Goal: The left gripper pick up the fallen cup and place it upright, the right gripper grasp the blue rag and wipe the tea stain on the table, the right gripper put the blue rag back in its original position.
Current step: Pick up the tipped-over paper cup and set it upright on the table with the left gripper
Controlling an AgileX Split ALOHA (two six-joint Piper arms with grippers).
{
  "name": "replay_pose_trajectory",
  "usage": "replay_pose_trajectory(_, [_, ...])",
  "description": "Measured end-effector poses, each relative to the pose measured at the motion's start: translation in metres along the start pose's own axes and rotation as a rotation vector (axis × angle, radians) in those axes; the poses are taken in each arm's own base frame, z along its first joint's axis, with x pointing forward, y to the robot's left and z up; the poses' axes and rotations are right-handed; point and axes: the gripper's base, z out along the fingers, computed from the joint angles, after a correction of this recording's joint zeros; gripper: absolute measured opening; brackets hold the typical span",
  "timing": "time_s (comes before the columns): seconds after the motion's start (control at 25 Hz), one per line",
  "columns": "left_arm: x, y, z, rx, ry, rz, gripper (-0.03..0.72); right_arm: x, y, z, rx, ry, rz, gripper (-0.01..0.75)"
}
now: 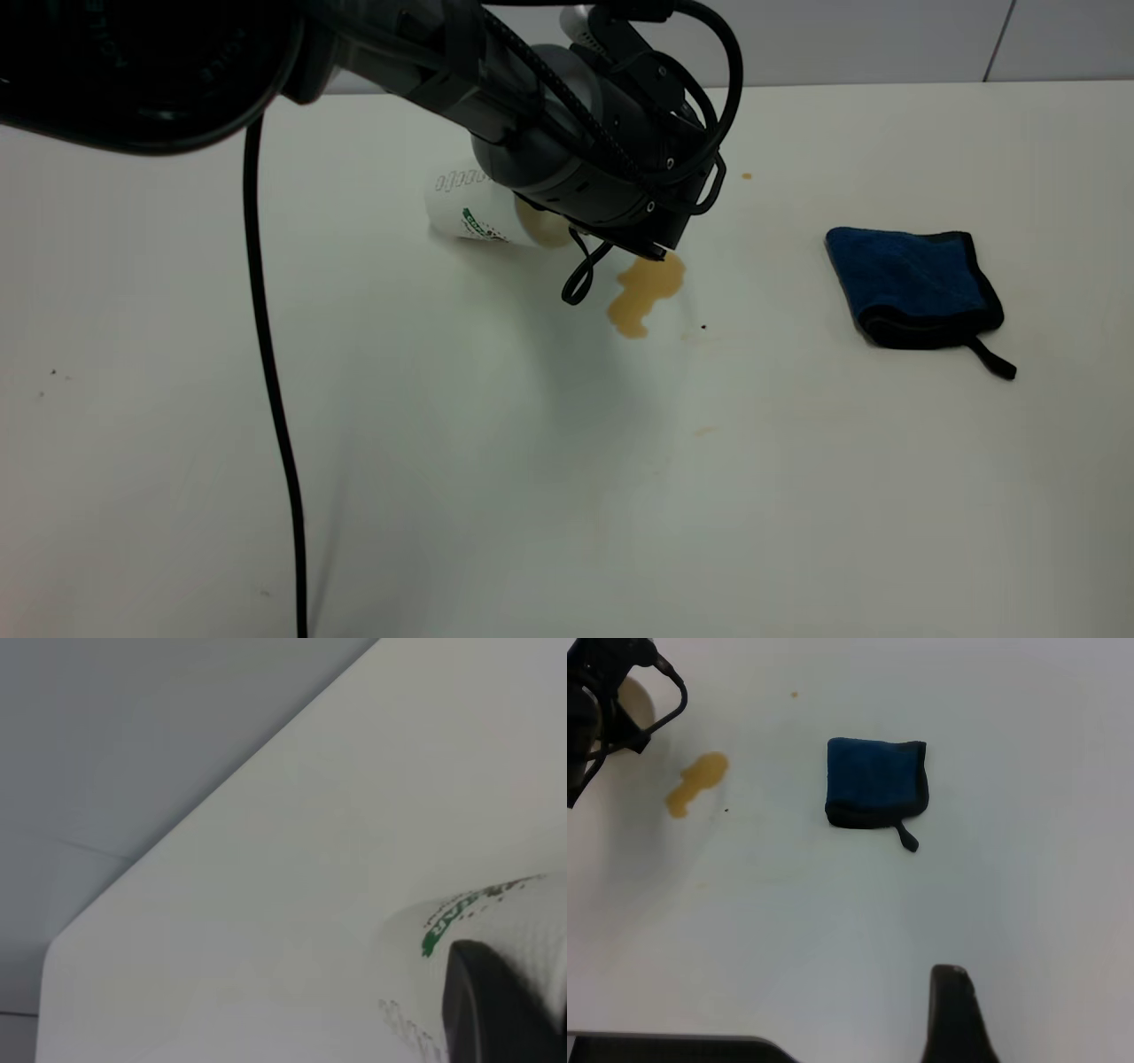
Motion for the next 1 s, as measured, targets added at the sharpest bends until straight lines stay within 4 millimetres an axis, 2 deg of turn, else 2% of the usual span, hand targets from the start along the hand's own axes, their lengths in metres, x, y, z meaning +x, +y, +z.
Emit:
replay_pose_trajectory(0.16, [-0.017,0.02,-0.011,0.015,0.007,0.056,0.014,0.0,0.0,0.0,0.0,0.0,0.0,0.533])
replay_pose_trajectory(0.32, [-0.042,0.062,-0.023,0.09,0.054,0.001,0.012,0.0,0.0,0.0,0.0,0.0,0.0,0.533])
replay_pose_trajectory(0.4, [-0.046,0.086,-0.019,0.175,0.125,-0.075,0.012,0.0,0.0,0.0,0.0,0.0,0.0,0.533])
replay_pose_trajectory(0.56, [-0.032,0.12,0.007,0.354,0.294,-0.188,0.012,0.0,0.0,0.0,0.0,0.0,0.0,0.533])
replay_pose_trajectory(0.76, [-0.012,0.131,0.03,0.62,0.417,-0.232,0.012,0.0,0.0,0.0,0.0,0.0,0.0,0.533])
replay_pose_trajectory(1.0, [-0.003,0.143,0.05,0.828,0.385,-0.317,0.012,0.0,0.0,0.0,0.0,0.0,0.0,0.533])
